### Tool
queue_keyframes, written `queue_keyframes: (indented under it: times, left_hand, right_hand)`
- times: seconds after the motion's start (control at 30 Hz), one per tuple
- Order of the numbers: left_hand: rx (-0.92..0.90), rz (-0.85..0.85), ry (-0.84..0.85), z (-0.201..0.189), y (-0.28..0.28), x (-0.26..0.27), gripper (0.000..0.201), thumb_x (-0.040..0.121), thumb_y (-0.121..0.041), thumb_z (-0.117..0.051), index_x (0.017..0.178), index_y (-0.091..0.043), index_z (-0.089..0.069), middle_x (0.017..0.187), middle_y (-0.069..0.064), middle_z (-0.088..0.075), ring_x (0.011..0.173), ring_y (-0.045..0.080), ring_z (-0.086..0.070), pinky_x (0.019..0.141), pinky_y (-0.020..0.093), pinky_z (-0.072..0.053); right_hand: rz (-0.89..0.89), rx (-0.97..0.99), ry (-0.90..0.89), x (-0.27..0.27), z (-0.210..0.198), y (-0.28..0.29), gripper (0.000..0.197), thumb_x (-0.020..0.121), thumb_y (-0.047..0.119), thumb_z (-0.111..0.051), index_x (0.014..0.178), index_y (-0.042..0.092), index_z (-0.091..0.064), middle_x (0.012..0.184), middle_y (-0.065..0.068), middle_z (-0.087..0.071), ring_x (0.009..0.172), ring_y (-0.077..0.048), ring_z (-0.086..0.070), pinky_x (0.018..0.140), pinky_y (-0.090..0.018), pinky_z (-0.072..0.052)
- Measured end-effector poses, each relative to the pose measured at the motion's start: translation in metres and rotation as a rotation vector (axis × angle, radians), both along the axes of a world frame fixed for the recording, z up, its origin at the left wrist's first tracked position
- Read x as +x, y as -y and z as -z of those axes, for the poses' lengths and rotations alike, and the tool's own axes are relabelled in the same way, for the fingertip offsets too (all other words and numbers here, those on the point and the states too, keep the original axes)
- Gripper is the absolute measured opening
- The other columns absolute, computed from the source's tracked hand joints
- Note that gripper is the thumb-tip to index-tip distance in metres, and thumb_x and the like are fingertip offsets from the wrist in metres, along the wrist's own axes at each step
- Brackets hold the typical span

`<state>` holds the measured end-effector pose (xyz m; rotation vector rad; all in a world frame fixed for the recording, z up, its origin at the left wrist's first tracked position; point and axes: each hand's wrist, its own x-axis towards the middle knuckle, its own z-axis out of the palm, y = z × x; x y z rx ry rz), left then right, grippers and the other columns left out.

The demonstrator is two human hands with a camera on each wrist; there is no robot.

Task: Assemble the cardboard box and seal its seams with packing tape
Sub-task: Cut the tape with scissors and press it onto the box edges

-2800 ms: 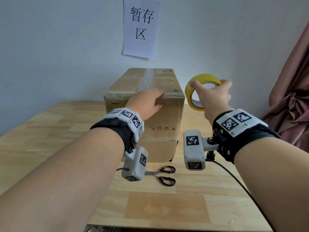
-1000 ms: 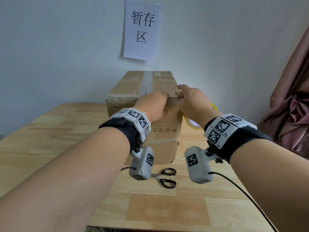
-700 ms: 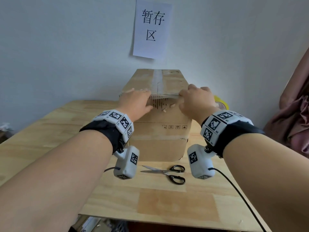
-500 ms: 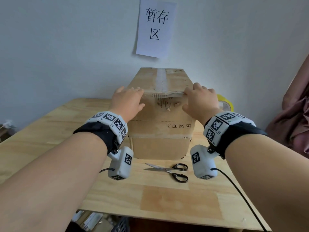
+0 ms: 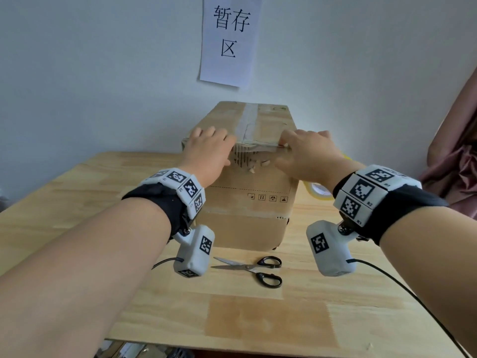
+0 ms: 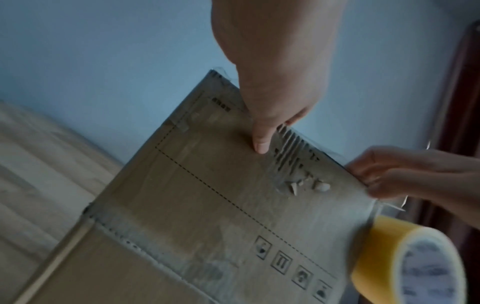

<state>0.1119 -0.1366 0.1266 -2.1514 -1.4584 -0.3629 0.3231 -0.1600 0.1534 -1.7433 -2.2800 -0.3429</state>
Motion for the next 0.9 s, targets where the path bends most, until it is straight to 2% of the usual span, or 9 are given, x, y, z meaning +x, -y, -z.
queue_keyframes:
  times: [0.1,0.2,0.27,0.33,0.4,0.53,0.63,0.77,0.9]
  left_hand:
    - [0.006,-0.003,0.037,0.002,-0.011,0.0,0.045,0.089,-0.029,-0.06,0.13,-0.016,-0.047,0.123,0.001,-0.056,0.114,0.025,-0.049,0.096,0.037,-0.031]
    - [0.006,-0.029,0.071,0.003,-0.023,0.005,0.046,0.09,-0.025,-0.059,0.134,-0.019,-0.045,0.126,0.003,-0.055,0.117,0.027,-0.045,0.095,0.038,-0.03]
    - [0.003,-0.061,0.107,0.003,-0.031,0.014,0.041,0.09,-0.02,-0.06,0.129,-0.02,-0.049,0.126,0.006,-0.052,0.116,0.029,-0.042,0.094,0.038,-0.03]
    - [0.012,-0.101,0.146,0.005,-0.036,0.025,0.033,0.087,-0.008,-0.057,0.119,-0.016,-0.054,0.121,0.01,-0.047,0.112,0.031,-0.041,0.092,0.04,-0.031]
    - [-0.009,-0.126,0.209,0.006,-0.037,0.033,0.036,0.082,-0.003,-0.054,0.117,-0.014,-0.053,0.121,0.011,-0.041,0.112,0.031,-0.038,0.095,0.041,-0.032]
    - [-0.085,0.063,0.207,0.012,-0.022,0.049,0.059,0.081,-0.036,-0.061,0.135,-0.026,-0.04,0.138,0.006,-0.033,0.126,0.027,-0.031,0.105,0.047,-0.02]
    - [-0.064,0.185,0.168,0.017,-0.007,0.068,0.063,0.083,-0.049,-0.058,0.138,-0.026,-0.034,0.142,-0.002,-0.033,0.131,0.022,-0.028,0.108,0.045,-0.015]
    - [-0.056,0.15,0.232,0.021,-0.009,0.081,0.063,0.084,-0.055,-0.057,0.137,-0.028,-0.037,0.139,-0.006,-0.038,0.128,0.019,-0.033,0.105,0.044,-0.019]
    - [-0.026,0.13,0.228,0.019,-0.01,0.088,0.06,0.083,-0.06,-0.055,0.134,-0.032,-0.041,0.134,-0.007,-0.042,0.125,0.02,-0.037,0.102,0.044,-0.021]
  right_hand:
    - [-0.021,-0.009,-0.056,0.003,-0.003,-0.002,0.039,0.089,0.048,-0.035,0.112,0.023,-0.056,0.096,0.002,-0.052,0.09,-0.019,-0.044,0.097,-0.043,-0.027]
    - [-0.033,-0.08,-0.152,0.006,-0.008,-0.004,0.052,0.083,0.05,-0.024,0.108,0.024,-0.062,0.103,0.0,-0.056,0.098,-0.019,-0.046,0.095,-0.042,-0.026]
    - [-0.019,-0.158,-0.207,0.01,-0.012,-0.004,0.049,0.09,0.043,-0.029,0.109,0.014,-0.064,0.111,-0.009,-0.059,0.103,-0.026,-0.05,0.09,-0.039,-0.027]
    - [-0.016,-0.247,-0.255,0.013,-0.018,-0.001,0.045,0.094,0.034,-0.035,0.115,0.004,-0.06,0.119,-0.019,-0.058,0.11,-0.035,-0.051,0.094,-0.044,-0.038]
    - [-0.049,-0.312,-0.311,0.017,-0.021,0.001,0.04,0.094,0.027,-0.042,0.118,-0.001,-0.058,0.125,-0.021,-0.055,0.116,-0.036,-0.049,0.099,-0.048,-0.04]
    - [-0.106,-0.385,-0.501,0.032,-0.023,-0.002,0.035,0.094,0.022,-0.048,0.126,0.019,-0.061,0.134,0.001,-0.055,0.126,-0.016,-0.044,0.1,-0.022,-0.029]
    - [-0.116,-0.416,-0.625,0.037,-0.02,-0.004,0.035,0.094,0.015,-0.044,0.125,0.018,-0.06,0.128,0.0,-0.054,0.118,-0.014,-0.043,0.094,-0.023,-0.028]
    - [-0.115,-0.418,-0.646,0.037,-0.013,-0.007,0.033,0.089,0.026,-0.058,0.122,0.024,-0.057,0.112,0.003,-0.054,0.105,-0.019,-0.051,0.087,-0.037,-0.047]
    - [-0.123,-0.394,-0.425,0.049,-0.007,-0.006,0.069,0.076,0.033,-0.075,0.136,0.029,-0.041,0.12,0.004,-0.048,0.094,-0.019,-0.057,0.072,-0.033,-0.053]
